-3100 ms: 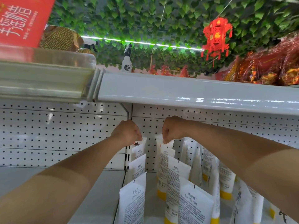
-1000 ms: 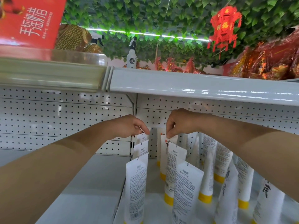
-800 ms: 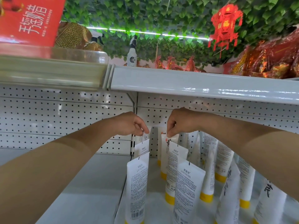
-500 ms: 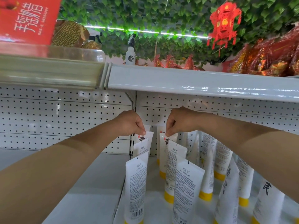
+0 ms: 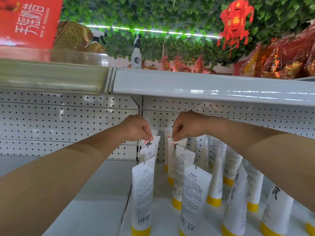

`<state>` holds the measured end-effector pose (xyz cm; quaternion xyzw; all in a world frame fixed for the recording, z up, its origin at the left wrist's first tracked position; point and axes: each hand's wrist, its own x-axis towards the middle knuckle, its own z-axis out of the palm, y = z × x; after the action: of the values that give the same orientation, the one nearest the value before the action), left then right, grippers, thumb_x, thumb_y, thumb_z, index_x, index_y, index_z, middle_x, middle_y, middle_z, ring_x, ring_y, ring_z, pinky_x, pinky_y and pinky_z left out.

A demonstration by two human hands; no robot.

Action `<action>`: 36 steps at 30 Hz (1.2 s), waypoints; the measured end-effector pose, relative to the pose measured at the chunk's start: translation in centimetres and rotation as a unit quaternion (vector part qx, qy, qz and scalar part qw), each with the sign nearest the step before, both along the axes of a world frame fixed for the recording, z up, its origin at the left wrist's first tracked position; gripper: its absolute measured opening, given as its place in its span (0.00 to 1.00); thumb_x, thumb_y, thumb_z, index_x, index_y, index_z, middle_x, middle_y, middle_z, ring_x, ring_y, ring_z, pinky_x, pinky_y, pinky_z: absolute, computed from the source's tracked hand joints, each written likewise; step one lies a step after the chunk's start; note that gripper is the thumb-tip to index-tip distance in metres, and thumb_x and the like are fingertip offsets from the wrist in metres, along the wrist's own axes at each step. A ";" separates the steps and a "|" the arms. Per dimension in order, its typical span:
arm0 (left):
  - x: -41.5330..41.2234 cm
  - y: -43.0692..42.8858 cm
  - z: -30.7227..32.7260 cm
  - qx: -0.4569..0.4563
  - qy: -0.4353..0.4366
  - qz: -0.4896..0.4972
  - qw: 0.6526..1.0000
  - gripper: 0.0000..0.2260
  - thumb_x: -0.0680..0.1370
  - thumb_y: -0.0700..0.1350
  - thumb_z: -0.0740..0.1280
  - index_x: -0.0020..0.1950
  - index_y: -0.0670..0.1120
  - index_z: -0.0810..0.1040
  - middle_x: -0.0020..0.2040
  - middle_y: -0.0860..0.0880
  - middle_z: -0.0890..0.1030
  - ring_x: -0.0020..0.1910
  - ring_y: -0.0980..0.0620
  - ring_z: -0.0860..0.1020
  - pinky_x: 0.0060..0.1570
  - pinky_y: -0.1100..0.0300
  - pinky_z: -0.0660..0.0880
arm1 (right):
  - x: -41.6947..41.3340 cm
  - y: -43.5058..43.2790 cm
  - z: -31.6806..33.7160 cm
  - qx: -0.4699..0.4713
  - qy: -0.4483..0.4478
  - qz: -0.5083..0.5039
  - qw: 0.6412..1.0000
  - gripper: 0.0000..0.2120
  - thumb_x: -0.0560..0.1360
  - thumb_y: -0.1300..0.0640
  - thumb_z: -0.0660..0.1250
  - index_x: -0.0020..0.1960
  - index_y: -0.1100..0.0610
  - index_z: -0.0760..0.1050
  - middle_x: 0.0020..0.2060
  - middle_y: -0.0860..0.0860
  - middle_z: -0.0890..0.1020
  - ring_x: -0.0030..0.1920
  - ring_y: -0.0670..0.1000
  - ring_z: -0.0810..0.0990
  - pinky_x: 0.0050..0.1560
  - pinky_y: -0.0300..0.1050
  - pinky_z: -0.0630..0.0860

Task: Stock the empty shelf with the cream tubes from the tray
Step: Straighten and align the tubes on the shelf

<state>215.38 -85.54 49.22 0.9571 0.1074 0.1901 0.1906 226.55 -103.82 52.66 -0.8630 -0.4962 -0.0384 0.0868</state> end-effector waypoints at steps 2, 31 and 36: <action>-1.0 -0.6 0.6 0.013 -0.013 -0.005 1.000 0.10 0.70 0.50 0.76 0.49 0.50 0.84 0.41 0.57 0.78 0.45 0.57 0.76 0.39 0.67 0.69 | -0.7 -0.7 0.8 0.010 0.002 0.026 1.000 0.08 0.71 0.51 0.76 0.51 0.49 0.84 0.35 0.41 0.79 0.34 0.38 0.75 0.34 0.29 0.67; -5.9 -2.6 1.7 -0.063 0.102 -0.111 0.986 0.06 0.78 0.48 0.68 0.50 0.52 0.84 0.37 0.58 0.82 0.37 0.59 0.74 0.37 0.64 0.70 | -3.3 -4.0 0.9 -0.042 0.013 0.063 0.997 0.07 0.69 0.46 0.76 0.41 0.49 0.85 0.45 0.46 0.83 0.46 0.42 0.78 0.49 0.38 0.76; -5.8 -2.7 1.9 -0.054 0.111 -0.101 0.987 0.06 0.75 0.42 0.71 0.50 0.50 0.84 0.43 0.55 0.85 0.42 0.60 0.77 0.41 0.64 0.73 | -3.3 -4.1 0.9 -0.048 0.016 0.057 0.997 0.07 0.68 0.45 0.77 0.41 0.48 0.85 0.43 0.44 0.83 0.44 0.40 0.78 0.46 0.35 0.73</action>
<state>209.62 -88.24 51.14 0.9666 0.0409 0.0564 0.2468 223.22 -107.94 53.52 -0.8372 -0.5442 0.0039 0.0550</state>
